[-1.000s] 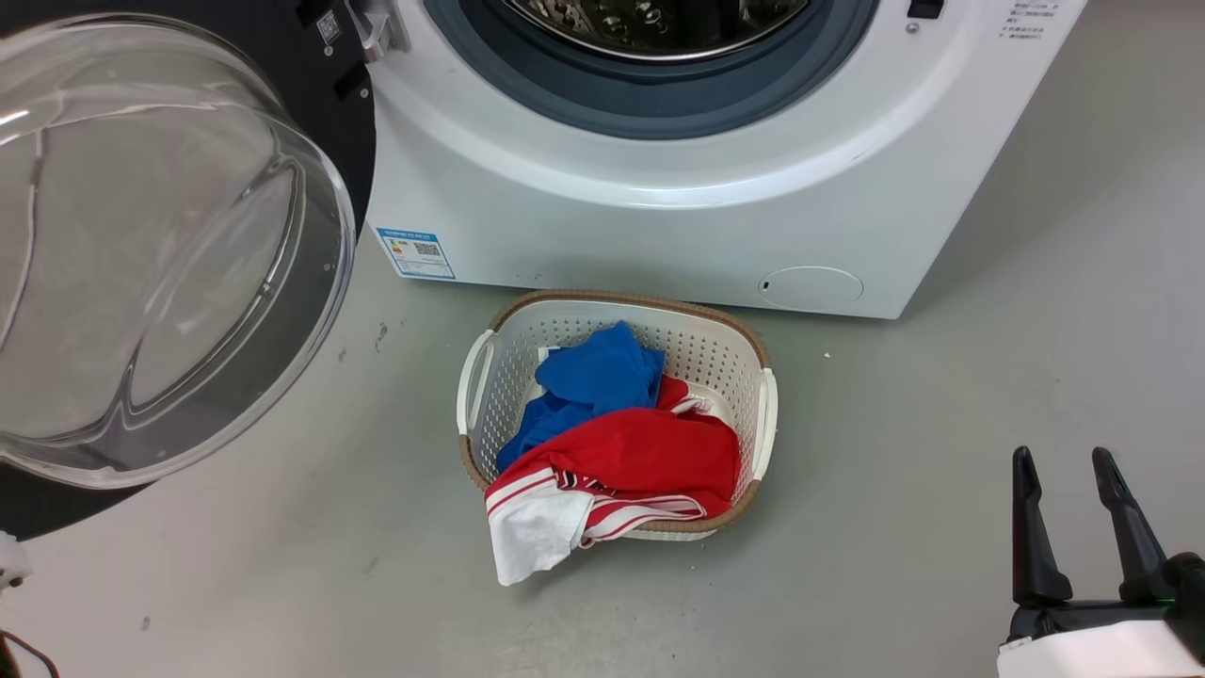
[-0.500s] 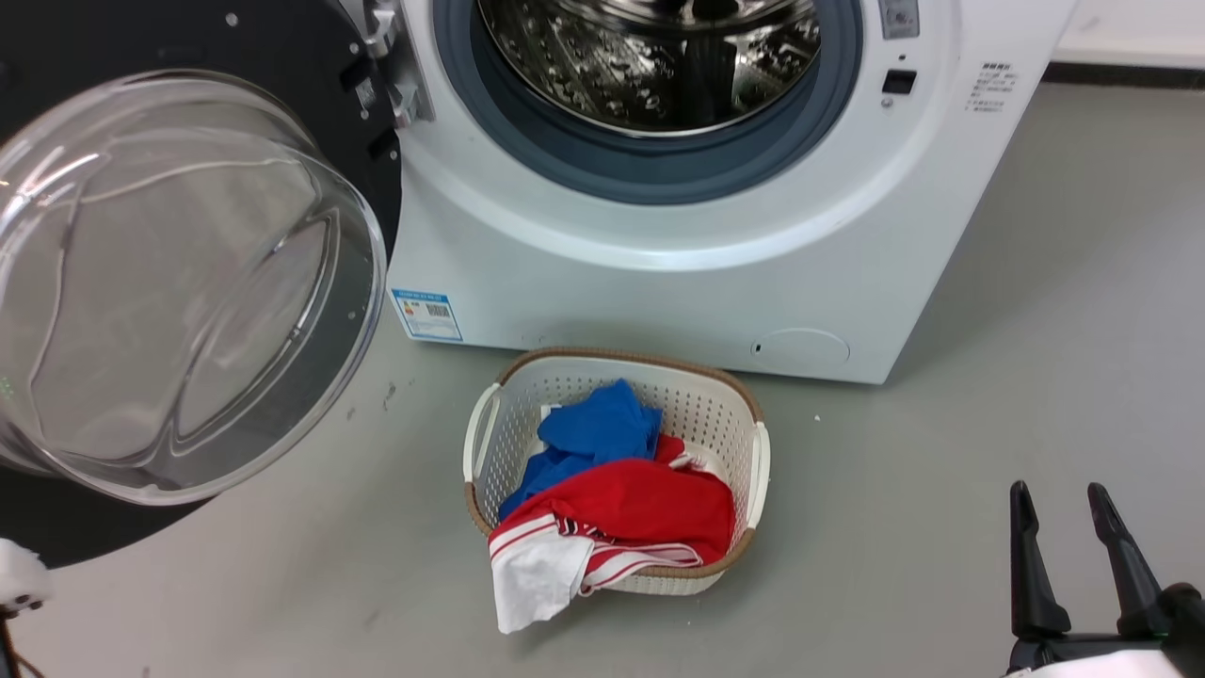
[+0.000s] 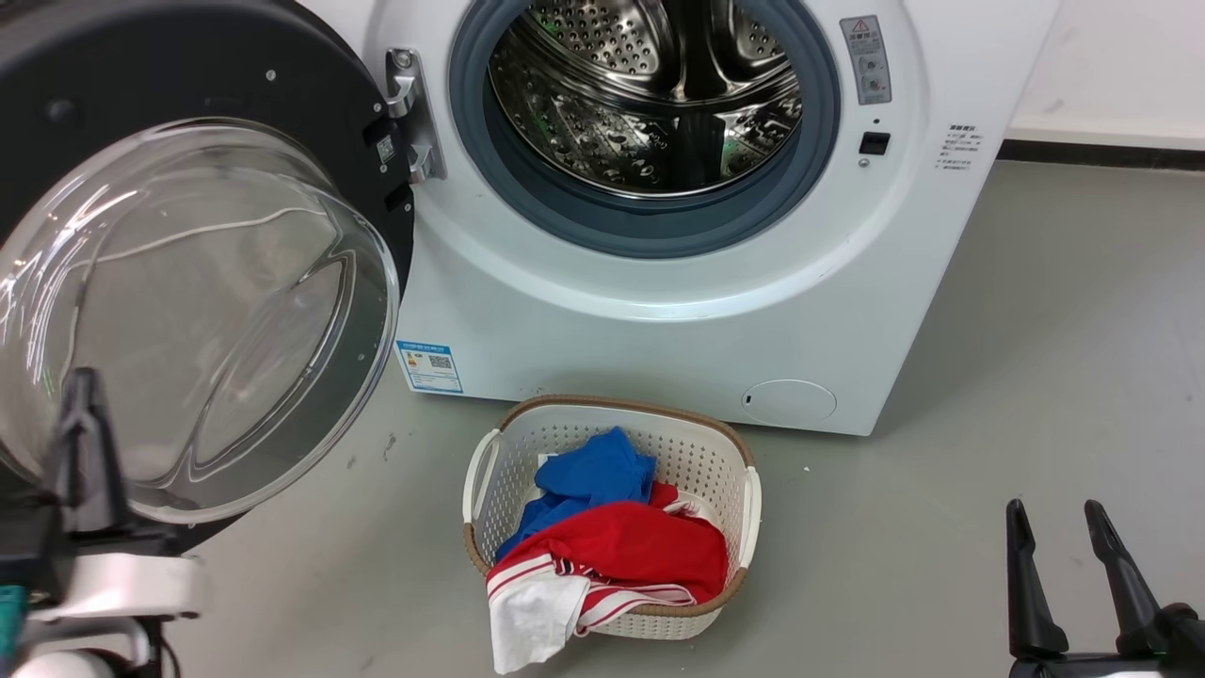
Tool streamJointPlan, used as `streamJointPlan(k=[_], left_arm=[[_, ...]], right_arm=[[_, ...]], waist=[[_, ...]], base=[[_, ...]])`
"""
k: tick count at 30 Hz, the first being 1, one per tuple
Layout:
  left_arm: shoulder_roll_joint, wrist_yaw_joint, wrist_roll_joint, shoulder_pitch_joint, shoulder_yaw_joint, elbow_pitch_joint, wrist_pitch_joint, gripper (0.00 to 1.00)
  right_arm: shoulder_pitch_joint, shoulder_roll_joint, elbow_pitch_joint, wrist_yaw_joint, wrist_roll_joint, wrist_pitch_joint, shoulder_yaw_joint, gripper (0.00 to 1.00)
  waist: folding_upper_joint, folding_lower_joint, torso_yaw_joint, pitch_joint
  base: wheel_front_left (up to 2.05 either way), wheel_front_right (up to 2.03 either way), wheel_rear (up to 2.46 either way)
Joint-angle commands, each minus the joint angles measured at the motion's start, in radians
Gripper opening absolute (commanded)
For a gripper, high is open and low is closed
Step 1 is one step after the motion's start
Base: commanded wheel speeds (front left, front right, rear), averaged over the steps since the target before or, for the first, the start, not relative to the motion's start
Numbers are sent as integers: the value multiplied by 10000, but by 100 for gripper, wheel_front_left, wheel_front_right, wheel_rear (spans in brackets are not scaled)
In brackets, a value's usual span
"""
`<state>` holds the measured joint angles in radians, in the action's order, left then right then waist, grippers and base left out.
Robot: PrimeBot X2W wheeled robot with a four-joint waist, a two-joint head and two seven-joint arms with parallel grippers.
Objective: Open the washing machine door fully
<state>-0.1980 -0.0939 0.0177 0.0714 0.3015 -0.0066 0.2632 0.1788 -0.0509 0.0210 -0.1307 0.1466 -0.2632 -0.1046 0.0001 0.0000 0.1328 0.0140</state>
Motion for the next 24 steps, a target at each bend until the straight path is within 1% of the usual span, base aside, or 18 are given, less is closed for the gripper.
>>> streamJointPlan(k=[1, 5, 11, 17, 24], left_arm=[[80, -29, 26, -127, -170, -58, 23, 0], [337, -116, -55, -313, -771, -159, 23, 0], [636, -204, -215, -551, -1533, 59, 23, 0], [911, -274, -379, -901, -2141, 447, 23, 0], [1067, -286, -542, -1110, -2545, 889, 23, 0]], right_arm=[[69, 14, 84, -2, -82, -21, 27, 100], [78, 14, 251, -2, -187, -21, 106, 100], [88, 14, 456, -2, -345, -21, 136, 100], [265, 14, 559, -2, -301, -21, -7, 100], [469, 14, 510, -2, -261, -21, -18, 100]], waist=[[-1, 0, -43, -33], [-1, 0, -198, -81], [-1, 0, -479, -132], [-1, 0, -741, -223], [-1, 0, -880, -246]], base=[[0, 0, 0], [0, 0, 0], [0, 0, 0], [0, 0, 0], [0, 0, 0]])
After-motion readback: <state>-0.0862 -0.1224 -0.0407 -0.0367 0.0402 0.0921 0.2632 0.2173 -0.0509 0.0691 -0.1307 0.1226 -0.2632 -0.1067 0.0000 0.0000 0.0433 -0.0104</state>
